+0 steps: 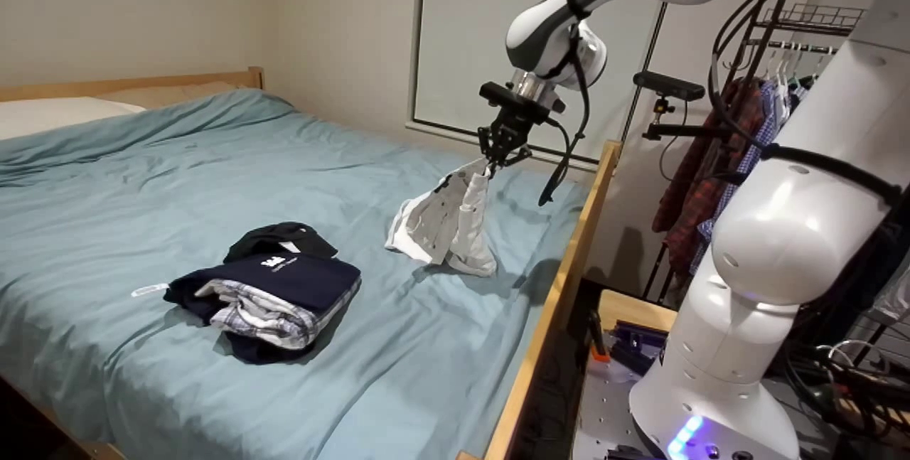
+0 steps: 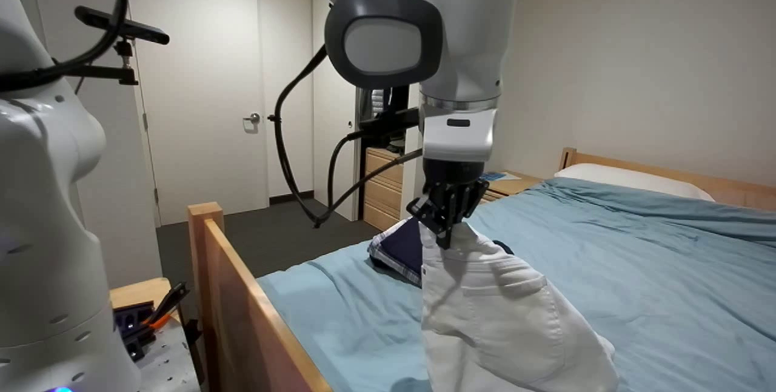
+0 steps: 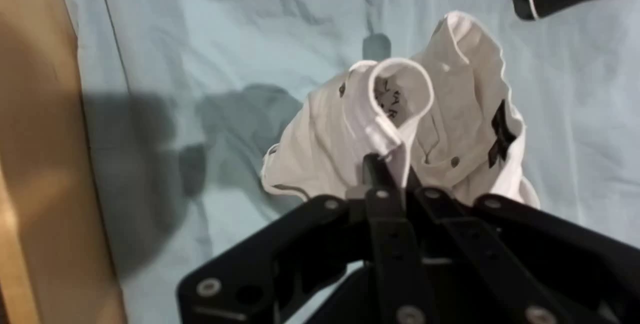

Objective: Unfold the white shorts

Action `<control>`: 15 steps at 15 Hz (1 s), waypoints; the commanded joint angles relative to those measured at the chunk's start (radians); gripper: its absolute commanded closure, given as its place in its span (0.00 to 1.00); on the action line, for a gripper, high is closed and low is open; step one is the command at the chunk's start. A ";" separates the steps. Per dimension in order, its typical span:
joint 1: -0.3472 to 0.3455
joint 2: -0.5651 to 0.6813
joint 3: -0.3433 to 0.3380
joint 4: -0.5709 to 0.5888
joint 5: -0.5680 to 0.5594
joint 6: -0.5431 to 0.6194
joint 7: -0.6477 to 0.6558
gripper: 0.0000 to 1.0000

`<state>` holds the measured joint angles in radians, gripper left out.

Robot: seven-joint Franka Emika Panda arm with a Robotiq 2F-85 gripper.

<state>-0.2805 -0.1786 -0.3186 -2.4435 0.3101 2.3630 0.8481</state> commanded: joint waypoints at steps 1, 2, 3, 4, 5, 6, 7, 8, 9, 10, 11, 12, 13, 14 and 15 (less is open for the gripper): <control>0.073 0.114 0.082 0.084 0.052 -0.022 -0.063 0.99; 0.088 0.146 0.095 0.100 0.072 -0.029 -0.062 0.99; 0.100 0.167 0.103 0.109 0.091 -0.027 -0.078 0.99; 0.106 0.190 0.111 0.115 0.107 -0.027 -0.075 0.99; 0.113 0.203 0.120 0.110 0.133 -0.008 -0.092 0.99; 0.117 0.214 0.126 0.111 0.146 0.001 -0.103 0.99; 0.119 0.227 0.134 0.120 0.152 0.006 -0.130 0.99; 0.123 0.251 0.140 0.142 0.147 0.005 -0.151 0.99; 0.129 0.286 0.149 0.178 0.142 -0.006 -0.179 0.99; 0.131 0.316 0.153 0.212 0.126 -0.025 -0.188 0.99; 0.133 0.358 0.160 0.259 0.121 -0.047 -0.202 0.99; 0.132 0.392 0.166 0.300 0.116 -0.073 -0.217 0.99; 0.134 0.422 0.167 0.335 0.102 -0.091 -0.209 0.99; 0.136 0.459 0.167 0.377 0.086 -0.121 -0.200 0.99; 0.142 0.495 0.158 0.419 0.050 -0.152 -0.158 0.99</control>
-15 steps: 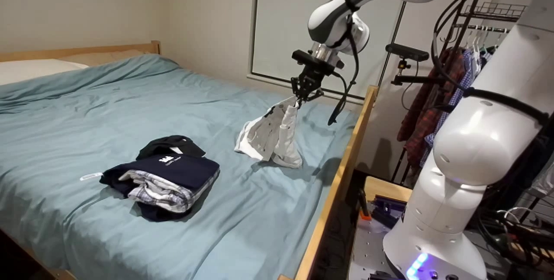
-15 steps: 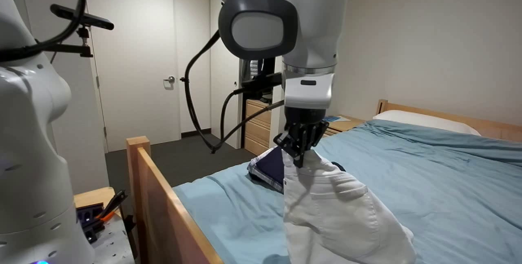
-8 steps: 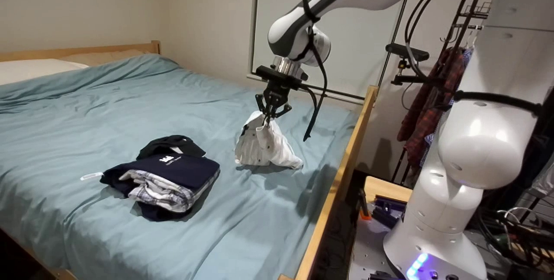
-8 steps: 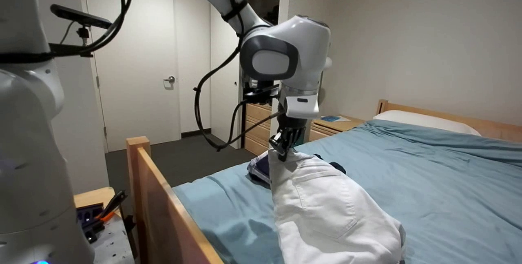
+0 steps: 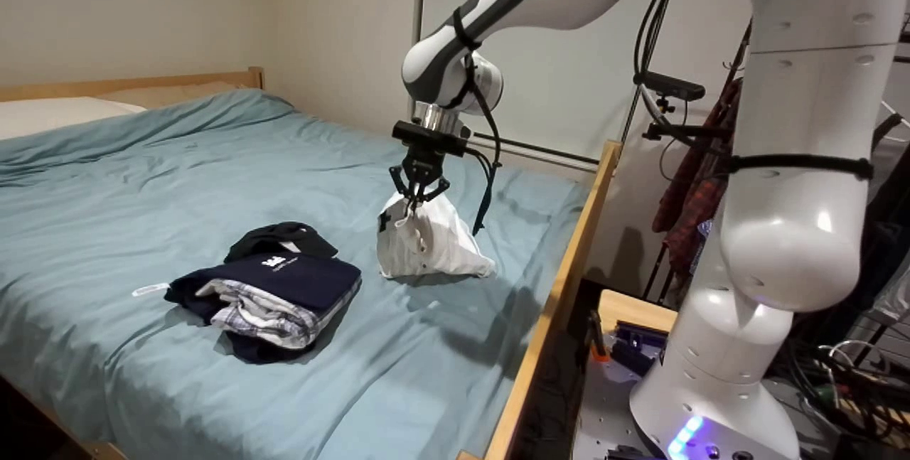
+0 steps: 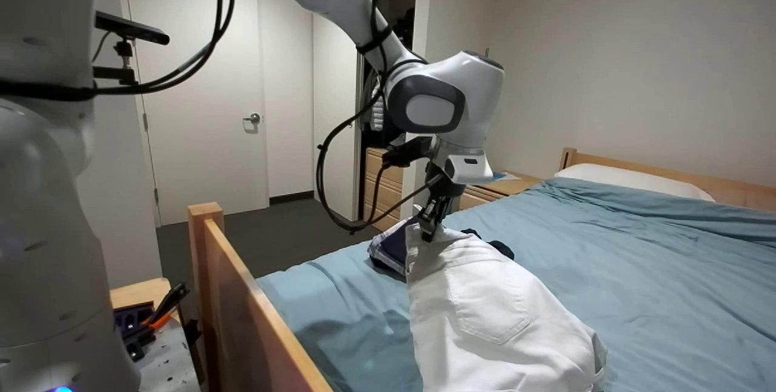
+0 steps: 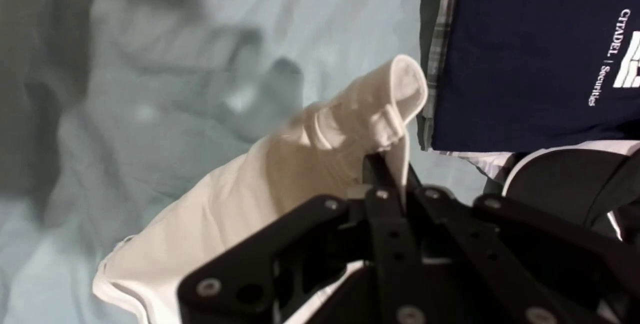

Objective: Unfold the white shorts

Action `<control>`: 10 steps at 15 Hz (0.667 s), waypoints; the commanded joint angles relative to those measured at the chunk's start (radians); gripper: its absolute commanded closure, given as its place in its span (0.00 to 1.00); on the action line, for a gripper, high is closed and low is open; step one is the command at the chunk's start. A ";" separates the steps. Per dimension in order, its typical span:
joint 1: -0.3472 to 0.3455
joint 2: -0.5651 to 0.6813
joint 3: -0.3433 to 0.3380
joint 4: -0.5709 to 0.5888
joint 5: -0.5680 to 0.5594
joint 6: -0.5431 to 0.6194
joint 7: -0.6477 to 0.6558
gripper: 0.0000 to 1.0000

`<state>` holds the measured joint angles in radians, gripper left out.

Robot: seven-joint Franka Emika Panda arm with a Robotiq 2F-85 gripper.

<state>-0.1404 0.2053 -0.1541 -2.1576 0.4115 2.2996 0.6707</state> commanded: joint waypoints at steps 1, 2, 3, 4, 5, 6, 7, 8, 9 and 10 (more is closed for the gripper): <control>0.007 0.151 -0.018 0.180 -0.093 -0.132 0.057 0.99; 0.010 0.191 -0.028 0.233 -0.136 -0.181 0.079 0.99; 0.022 0.233 -0.045 0.289 -0.200 -0.229 0.134 0.99; 0.027 0.278 -0.055 0.348 -0.240 -0.270 0.172 0.99; 0.032 0.319 -0.063 0.410 -0.279 -0.325 0.203 0.99; 0.040 0.371 -0.069 0.477 -0.311 -0.373 0.232 0.99; 0.042 0.416 -0.067 0.533 -0.336 -0.430 0.234 0.99; 0.040 0.470 -0.056 0.594 -0.348 -0.486 0.213 0.99; 0.039 0.520 -0.044 0.652 -0.356 -0.538 0.185 0.99; 0.047 0.575 -0.039 0.708 -0.367 -0.581 0.186 0.99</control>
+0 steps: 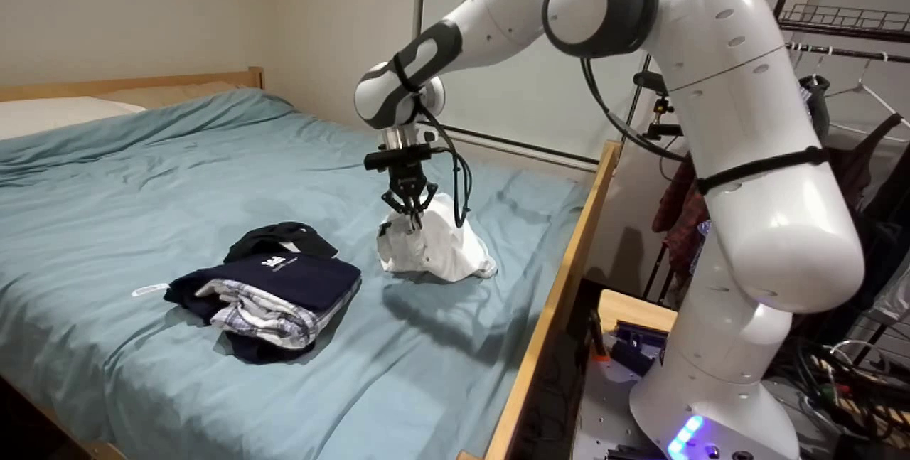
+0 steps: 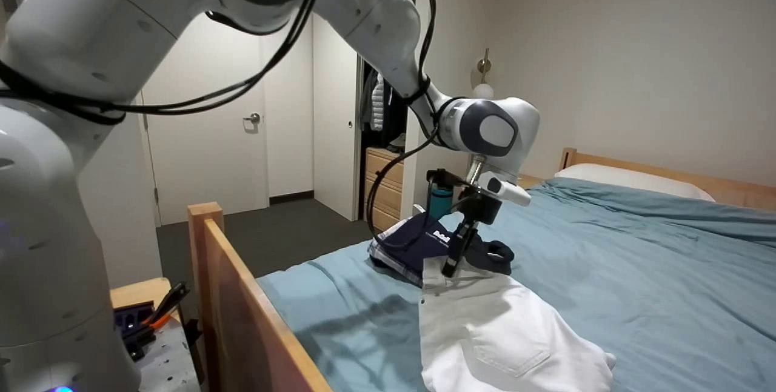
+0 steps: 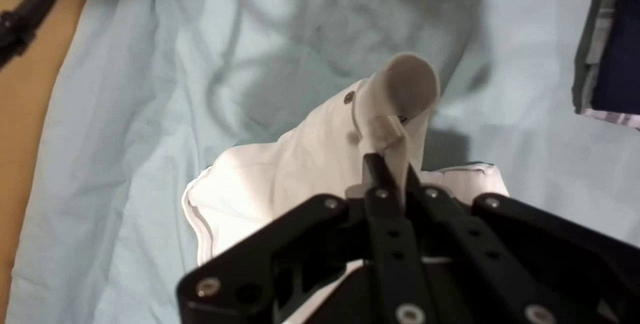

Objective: Unfold the white shorts

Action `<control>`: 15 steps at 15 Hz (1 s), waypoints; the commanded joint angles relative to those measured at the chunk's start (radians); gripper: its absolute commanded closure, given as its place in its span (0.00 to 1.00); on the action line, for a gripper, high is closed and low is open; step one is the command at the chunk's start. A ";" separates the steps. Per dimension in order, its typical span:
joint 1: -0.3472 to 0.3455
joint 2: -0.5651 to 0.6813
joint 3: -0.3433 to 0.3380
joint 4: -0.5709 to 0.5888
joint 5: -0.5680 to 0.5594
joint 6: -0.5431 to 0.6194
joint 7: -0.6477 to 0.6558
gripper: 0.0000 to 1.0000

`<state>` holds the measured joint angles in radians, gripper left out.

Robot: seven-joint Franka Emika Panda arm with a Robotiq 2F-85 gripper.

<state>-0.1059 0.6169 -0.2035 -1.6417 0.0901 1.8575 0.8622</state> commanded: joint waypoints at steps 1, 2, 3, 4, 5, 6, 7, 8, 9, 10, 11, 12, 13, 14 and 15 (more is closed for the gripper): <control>0.015 0.213 0.017 0.248 -0.054 -0.184 -0.021 0.99; 0.020 0.269 0.019 0.304 -0.066 -0.228 -0.026 0.99; 0.029 0.317 0.014 0.358 -0.083 -0.276 -0.022 0.99; 0.033 0.364 0.013 0.414 -0.094 -0.314 -0.025 0.99; 0.035 0.405 0.012 0.467 -0.102 -0.345 -0.028 0.99; 0.036 0.443 0.012 0.518 -0.108 -0.362 -0.032 0.70; 0.035 0.481 0.011 0.573 -0.116 -0.376 -0.040 0.69; 0.036 0.517 0.007 0.625 -0.127 -0.371 -0.045 0.63; 0.036 0.550 0.003 0.677 -0.138 -0.367 -0.046 0.57; 0.029 0.580 0.008 0.724 -0.133 -0.344 -0.050 0.52; 0.023 0.602 0.011 0.760 -0.126 -0.330 -0.051 0.45; 0.019 0.623 0.014 0.794 -0.119 -0.324 -0.049 0.39; 0.019 0.639 0.011 0.822 -0.121 -0.321 -0.043 0.31; 0.027 0.654 -0.004 0.847 -0.137 -0.334 -0.023 0.26; 0.032 0.670 -0.018 0.876 -0.154 -0.342 -0.019 0.18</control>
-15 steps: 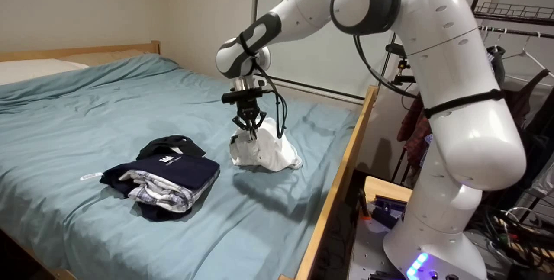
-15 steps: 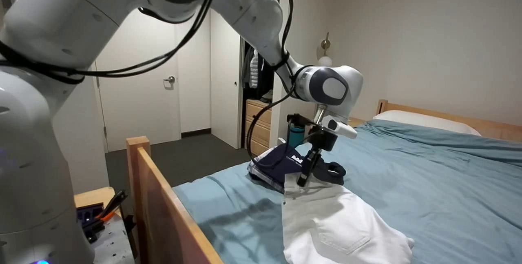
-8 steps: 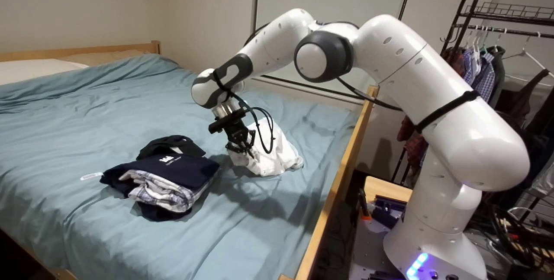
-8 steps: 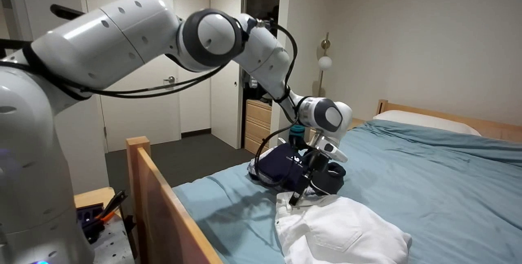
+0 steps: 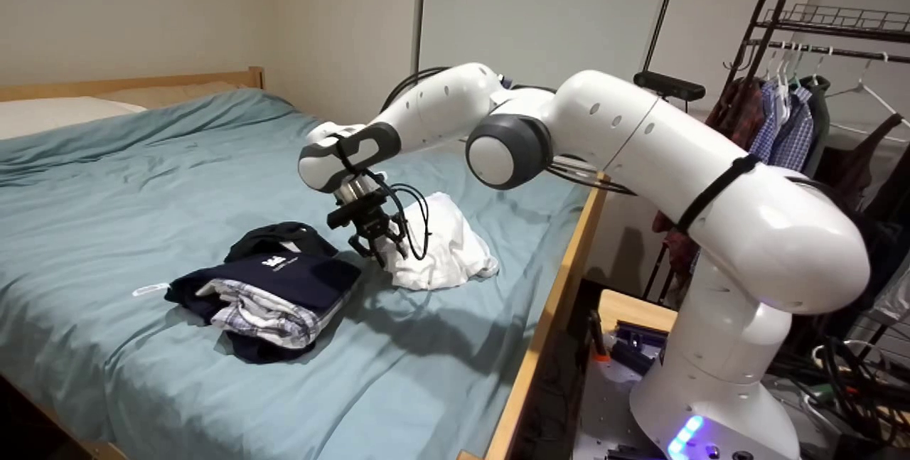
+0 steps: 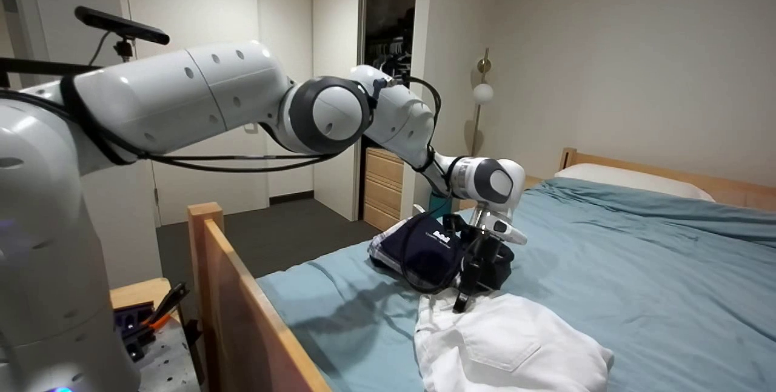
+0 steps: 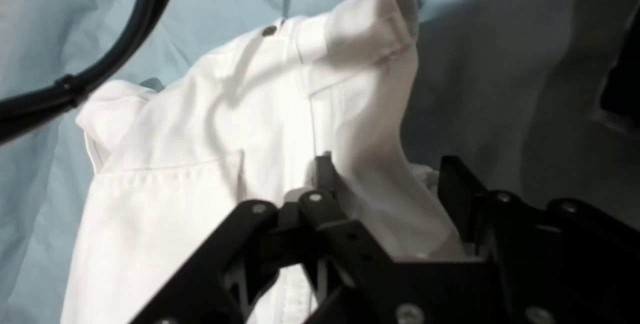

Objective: Unfold the white shorts

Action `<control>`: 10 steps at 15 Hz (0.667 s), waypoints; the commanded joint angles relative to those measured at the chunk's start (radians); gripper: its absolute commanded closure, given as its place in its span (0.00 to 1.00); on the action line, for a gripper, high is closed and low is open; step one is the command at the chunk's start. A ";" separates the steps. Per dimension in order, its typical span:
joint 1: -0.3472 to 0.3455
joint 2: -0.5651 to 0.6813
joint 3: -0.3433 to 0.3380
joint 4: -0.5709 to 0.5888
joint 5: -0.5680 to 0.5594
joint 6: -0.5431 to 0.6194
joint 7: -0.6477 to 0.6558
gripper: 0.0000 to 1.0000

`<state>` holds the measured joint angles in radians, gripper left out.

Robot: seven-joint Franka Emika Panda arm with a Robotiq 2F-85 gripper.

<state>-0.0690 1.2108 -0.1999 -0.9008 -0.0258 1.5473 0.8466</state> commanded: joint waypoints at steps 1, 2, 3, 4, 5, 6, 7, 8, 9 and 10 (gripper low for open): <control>0.000 0.091 -0.037 0.159 -0.060 -0.040 -0.001 0.12; 0.003 0.103 -0.048 0.179 -0.079 -0.052 0.002 0.05; 0.006 0.114 -0.060 0.198 -0.101 -0.063 0.001 0.02; 0.008 0.125 -0.071 0.216 -0.122 -0.073 0.000 0.00; 0.005 0.138 -0.074 0.234 -0.137 -0.067 -0.013 0.00; 0.006 0.149 -0.080 0.251 -0.153 -0.062 -0.014 0.00; 0.007 0.157 -0.087 0.263 -0.173 -0.065 -0.023 0.00; 0.007 0.165 -0.089 0.274 -0.188 -0.069 -0.033 0.00; 0.014 0.162 -0.100 0.265 -0.196 -0.064 -0.034 0.00; 0.015 0.167 -0.103 0.271 -0.203 -0.067 -0.032 0.00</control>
<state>-0.0576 1.3306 -0.2781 -0.7124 -0.1927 1.5238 0.8466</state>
